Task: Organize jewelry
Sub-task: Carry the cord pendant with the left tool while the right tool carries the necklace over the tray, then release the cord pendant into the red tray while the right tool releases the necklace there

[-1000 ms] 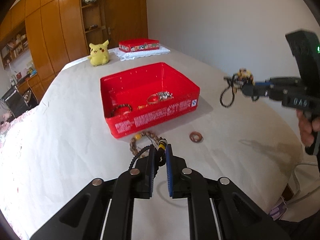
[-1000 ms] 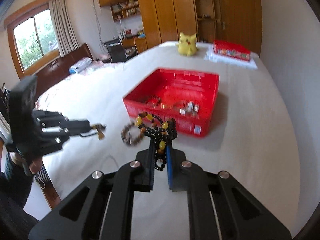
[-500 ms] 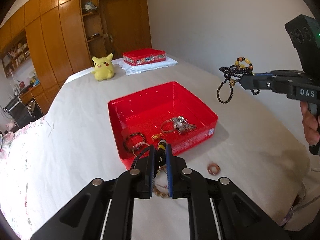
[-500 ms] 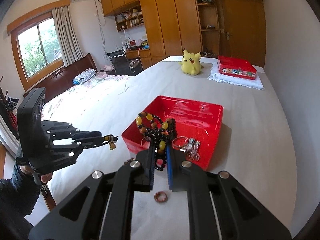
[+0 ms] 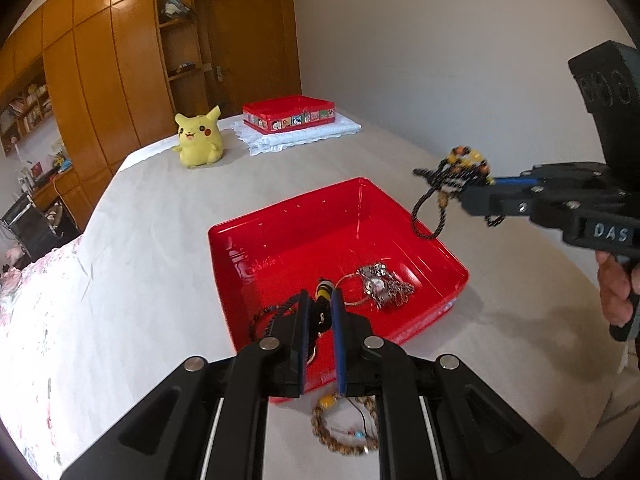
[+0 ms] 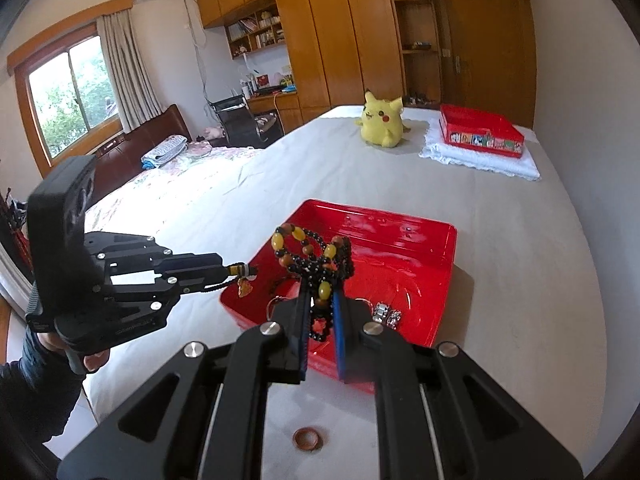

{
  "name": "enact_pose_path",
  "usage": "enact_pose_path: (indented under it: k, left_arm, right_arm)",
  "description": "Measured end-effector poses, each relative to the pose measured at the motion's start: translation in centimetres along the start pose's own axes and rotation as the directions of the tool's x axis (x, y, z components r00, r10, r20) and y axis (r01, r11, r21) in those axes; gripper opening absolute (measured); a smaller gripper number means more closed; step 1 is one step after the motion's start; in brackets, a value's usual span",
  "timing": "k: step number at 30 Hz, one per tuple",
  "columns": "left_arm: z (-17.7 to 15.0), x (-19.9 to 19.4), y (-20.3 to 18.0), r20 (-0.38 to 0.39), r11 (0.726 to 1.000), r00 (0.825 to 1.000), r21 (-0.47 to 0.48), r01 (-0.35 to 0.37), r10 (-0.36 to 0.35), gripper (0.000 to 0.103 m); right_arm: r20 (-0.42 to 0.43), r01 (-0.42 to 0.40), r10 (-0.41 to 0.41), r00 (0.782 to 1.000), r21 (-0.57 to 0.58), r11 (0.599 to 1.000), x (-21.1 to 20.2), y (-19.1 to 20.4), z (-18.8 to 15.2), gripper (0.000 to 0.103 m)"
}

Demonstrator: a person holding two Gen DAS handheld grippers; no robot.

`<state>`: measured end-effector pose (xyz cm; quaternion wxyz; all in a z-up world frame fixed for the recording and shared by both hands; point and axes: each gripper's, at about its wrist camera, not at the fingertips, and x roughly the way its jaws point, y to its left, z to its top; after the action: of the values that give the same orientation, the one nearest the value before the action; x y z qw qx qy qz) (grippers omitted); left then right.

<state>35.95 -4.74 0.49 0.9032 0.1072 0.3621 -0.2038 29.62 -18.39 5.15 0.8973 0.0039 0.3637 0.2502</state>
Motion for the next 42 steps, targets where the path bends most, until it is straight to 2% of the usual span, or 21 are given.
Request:
enact_pose_path:
  k: [8,18,31,33,35,38,42]
  left_arm:
    - [0.9,4.0,0.9,-0.035,1.0,0.999,-0.014,0.017,-0.018,0.01]
    - [0.4,9.1,2.0,-0.1,0.999,0.994,-0.03,0.032,-0.035,0.01]
    - [-0.5,11.3,2.4,-0.142,0.999,0.989,-0.035,0.032,-0.037,0.011]
    - [-0.6,11.5,2.3,-0.147,0.999,0.988,-0.036,0.032,-0.036,0.011]
    - [-0.7,11.6,2.3,-0.152,0.999,0.988,-0.035,0.031,-0.036,0.011]
    - [-1.0,11.7,2.2,-0.159,0.999,0.987,-0.035,0.025,-0.03,0.012]
    - [-1.1,11.6,2.5,-0.161,0.999,0.986,-0.048,0.023,-0.03,0.012]
  right_arm:
    - [-0.049,0.006,-0.004,0.999,0.037,0.999,4.7,-2.5,0.2,0.008]
    - [-0.16,0.027,-0.015,0.987,0.07,0.997,11.5,-5.3,-1.3,0.008]
    - [-0.249,0.062,-0.049,0.967,0.045,0.997,14.6,-5.3,-3.0,0.01]
    - [-0.261,0.068,-0.059,0.964,0.026,0.997,14.8,-5.0,-3.2,0.013]
    - [-0.269,0.065,-0.059,0.961,0.013,0.998,14.8,-4.6,-3.3,0.026]
    - [-0.266,0.07,-0.069,0.961,-0.008,0.998,14.5,-3.9,-3.3,0.038]
    - [-0.251,0.084,-0.081,0.965,-0.001,0.997,13.3,-3.6,-3.6,0.04]
